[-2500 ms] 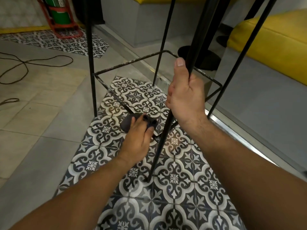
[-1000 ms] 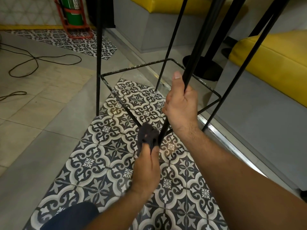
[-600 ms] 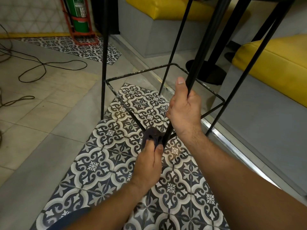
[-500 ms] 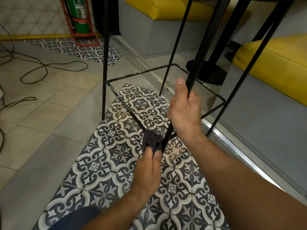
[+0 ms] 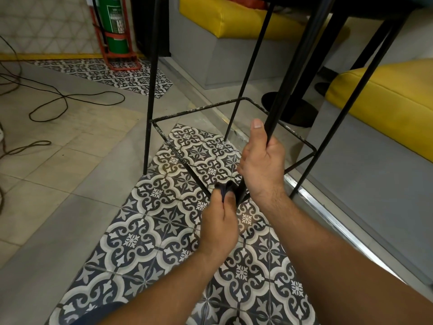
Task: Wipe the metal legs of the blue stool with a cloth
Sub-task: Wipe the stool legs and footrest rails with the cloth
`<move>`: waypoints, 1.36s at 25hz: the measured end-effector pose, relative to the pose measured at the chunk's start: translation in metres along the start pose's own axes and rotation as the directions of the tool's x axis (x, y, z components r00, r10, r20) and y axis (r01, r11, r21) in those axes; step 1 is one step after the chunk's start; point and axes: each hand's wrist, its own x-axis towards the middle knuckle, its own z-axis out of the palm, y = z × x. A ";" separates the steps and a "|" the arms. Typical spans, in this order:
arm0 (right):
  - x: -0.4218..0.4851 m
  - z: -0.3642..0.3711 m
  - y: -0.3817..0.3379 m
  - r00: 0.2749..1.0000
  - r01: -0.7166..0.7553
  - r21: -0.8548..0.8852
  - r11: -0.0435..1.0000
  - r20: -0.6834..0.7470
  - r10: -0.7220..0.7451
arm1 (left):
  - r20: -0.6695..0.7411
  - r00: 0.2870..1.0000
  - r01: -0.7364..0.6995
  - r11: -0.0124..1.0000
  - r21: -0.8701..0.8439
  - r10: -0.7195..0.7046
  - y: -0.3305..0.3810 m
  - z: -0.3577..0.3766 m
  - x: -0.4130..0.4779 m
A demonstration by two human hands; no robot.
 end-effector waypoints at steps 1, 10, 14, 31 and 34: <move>0.000 -0.001 0.000 1.000 0.000 -0.001 1.000 -0.001 0.000 | -0.024 1.000 0.011 0.997 -0.073 -0.012 0.004 0.006 0.001; -0.002 -0.001 -0.006 0.999 -0.029 -0.017 0.999 0.030 0.030 | 0.467 0.832 -0.516 0.724 0.457 0.298 -0.055 -0.036 0.012; -0.001 -0.002 -0.004 0.998 -0.032 -0.005 0.999 0.047 0.032 | 0.606 0.764 -0.618 0.518 0.591 0.221 -0.056 -0.055 0.076; 0.000 -0.002 -0.002 0.999 -0.029 0.000 1.000 0.037 0.029 | 0.103 0.994 -0.060 0.973 0.223 0.038 -0.042 -0.009 -0.005; 0.000 -0.001 -0.002 0.999 -0.029 0.004 1.000 0.023 0.028 | -0.092 0.995 0.046 0.998 -0.033 -0.049 -0.030 0.015 -0.047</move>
